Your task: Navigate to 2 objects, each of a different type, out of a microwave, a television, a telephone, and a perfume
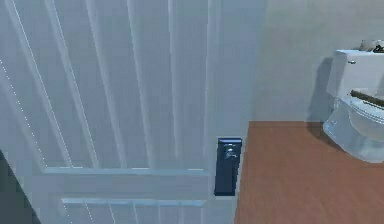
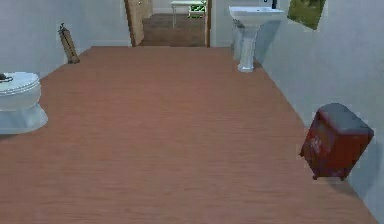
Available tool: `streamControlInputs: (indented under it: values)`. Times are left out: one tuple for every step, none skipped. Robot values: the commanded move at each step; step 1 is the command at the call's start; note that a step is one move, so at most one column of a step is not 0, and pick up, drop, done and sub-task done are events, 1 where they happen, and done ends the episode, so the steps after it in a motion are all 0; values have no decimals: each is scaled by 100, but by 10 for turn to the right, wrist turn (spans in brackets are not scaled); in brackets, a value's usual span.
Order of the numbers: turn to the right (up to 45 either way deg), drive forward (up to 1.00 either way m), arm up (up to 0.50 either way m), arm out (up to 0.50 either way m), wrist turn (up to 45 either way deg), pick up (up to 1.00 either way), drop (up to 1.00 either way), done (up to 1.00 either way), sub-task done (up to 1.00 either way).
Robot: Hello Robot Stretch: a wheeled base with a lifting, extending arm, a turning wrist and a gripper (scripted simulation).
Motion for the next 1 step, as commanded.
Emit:
streamControlInputs:
  values:
    - [-450,0,0,0,0,0,0,0,0]
